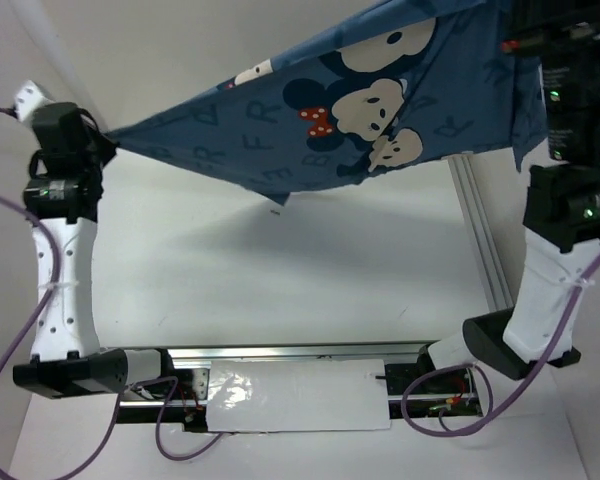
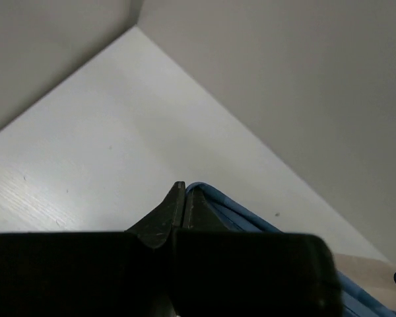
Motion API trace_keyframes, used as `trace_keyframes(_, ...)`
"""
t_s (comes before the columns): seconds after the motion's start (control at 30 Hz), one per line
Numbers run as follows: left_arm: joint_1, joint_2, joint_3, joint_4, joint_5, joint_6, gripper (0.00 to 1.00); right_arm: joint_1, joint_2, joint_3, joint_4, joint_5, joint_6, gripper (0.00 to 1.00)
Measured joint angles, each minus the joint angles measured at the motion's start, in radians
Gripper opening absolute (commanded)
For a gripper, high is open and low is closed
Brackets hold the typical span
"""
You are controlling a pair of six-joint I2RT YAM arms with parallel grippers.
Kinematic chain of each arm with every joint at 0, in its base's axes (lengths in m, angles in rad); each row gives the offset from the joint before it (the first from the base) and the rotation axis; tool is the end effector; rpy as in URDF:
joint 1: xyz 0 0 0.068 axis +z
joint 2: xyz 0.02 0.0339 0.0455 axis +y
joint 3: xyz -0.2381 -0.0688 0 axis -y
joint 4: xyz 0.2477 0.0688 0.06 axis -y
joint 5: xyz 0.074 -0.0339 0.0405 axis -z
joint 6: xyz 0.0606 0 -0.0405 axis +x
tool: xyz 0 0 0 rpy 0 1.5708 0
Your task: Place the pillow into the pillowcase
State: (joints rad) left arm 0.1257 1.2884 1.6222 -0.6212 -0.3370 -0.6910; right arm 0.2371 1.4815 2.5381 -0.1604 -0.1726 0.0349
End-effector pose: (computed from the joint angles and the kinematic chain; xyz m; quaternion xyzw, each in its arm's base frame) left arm 0.2890 0.0567 0.4428 -0.4057 0.6849 -0.0356 0.6041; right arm 0.1452 0.0458 0.7002 -0.1142 0.3198 0.1557 0.9276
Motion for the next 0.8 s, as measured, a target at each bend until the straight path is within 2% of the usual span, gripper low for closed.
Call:
trace_keyframes(0.13,0.046,-0.045,0.219,-0.103,-0.045,0.021,0.00,-0.047,-0.096,-0.014,0.002,-0.002,0.014,0.00)
trace_keyframes(0.33,0.071,-0.117,0.431,-0.222,-0.116,0.069,0.00,-0.064,-0.204,-0.015,0.024,-0.006,0.010,0.00)
trace_keyframes(0.43,0.072,-0.134,0.506,-0.254,-0.151,0.088,0.00,-0.058,-0.219,-0.004,0.044,0.010,-0.017,0.00)
trace_keyframes(0.57,0.072,-0.130,0.532,-0.253,-0.201,0.116,0.00,0.023,-0.242,-0.049,0.043,0.048,-0.084,0.00)
trace_keyframes(0.67,0.072,-0.087,0.500,-0.240,-0.227,0.137,0.00,0.118,-0.302,-0.232,0.056,0.151,-0.138,0.00)
trace_keyframes(0.8,0.084,0.021,0.368,-0.174,-0.234,0.168,0.00,0.199,-0.419,-0.708,0.179,0.408,-0.205,0.00)
